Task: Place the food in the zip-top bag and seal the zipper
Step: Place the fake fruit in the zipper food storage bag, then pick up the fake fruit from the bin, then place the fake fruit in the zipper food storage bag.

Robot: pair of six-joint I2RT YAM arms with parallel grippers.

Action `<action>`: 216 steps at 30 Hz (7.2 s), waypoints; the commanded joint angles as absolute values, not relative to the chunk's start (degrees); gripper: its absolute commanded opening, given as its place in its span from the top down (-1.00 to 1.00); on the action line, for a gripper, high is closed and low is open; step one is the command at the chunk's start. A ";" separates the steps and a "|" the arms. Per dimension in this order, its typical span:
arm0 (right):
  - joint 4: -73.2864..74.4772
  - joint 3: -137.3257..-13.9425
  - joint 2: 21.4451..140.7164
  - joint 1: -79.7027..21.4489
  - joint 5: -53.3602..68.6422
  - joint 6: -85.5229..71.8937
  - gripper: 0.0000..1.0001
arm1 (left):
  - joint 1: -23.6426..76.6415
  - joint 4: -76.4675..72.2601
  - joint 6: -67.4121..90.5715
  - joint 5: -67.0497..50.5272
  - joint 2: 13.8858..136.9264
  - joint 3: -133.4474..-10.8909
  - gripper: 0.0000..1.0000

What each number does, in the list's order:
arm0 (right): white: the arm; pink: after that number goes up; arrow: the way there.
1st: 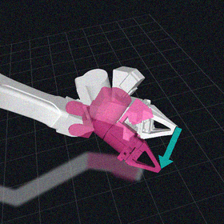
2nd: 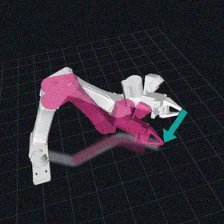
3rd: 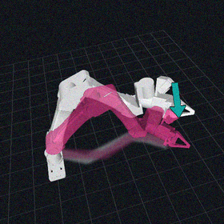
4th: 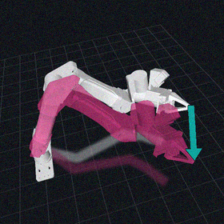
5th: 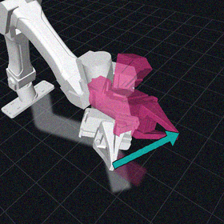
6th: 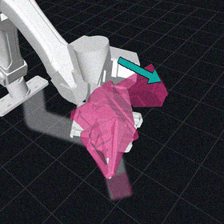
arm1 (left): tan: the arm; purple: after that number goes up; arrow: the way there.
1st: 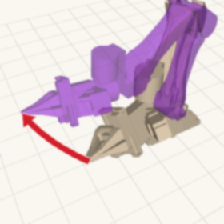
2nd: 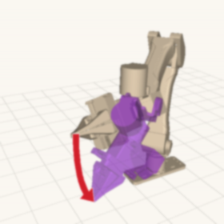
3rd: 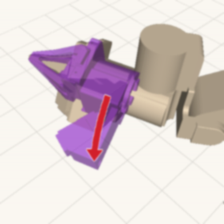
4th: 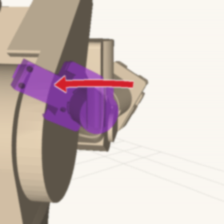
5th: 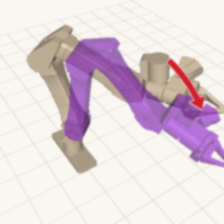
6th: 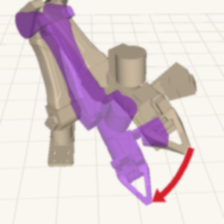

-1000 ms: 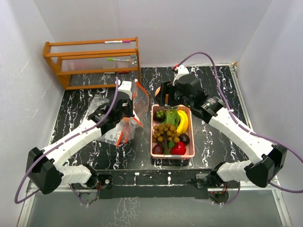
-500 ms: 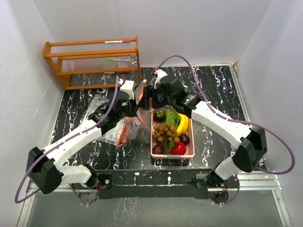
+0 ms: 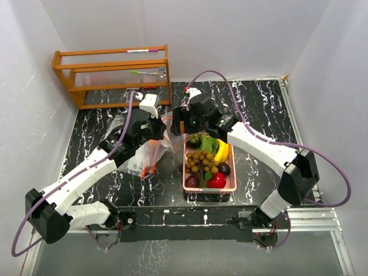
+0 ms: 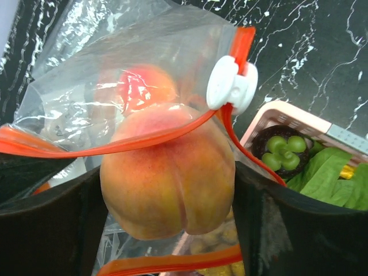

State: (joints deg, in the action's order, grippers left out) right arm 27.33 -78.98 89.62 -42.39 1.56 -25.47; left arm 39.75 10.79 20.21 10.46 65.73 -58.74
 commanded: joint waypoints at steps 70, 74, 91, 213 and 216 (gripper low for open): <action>50.40 -45.90 67.78 -48.15 -9.08 -41.97 -0.67 | 39.74 12.43 18.42 13.61 57.57 -57.07 1.00; 47.97 -44.32 69.26 -48.29 -8.49 -41.72 -0.68 | 39.75 12.77 18.13 13.75 57.42 -57.24 1.00; 52.37 -51.40 69.25 -49.15 -12.42 -40.46 -0.20 | 39.73 13.93 17.74 14.70 56.50 -58.21 1.00; 24.81 -74.70 75.72 -49.25 -6.25 -32.29 -0.20 | 39.77 8.29 20.00 6.82 60.21 -58.78 1.00; 28.16 -75.35 76.62 -49.27 -9.32 -31.98 -0.29 | 39.80 8.47 20.21 6.94 60.03 -59.08 1.00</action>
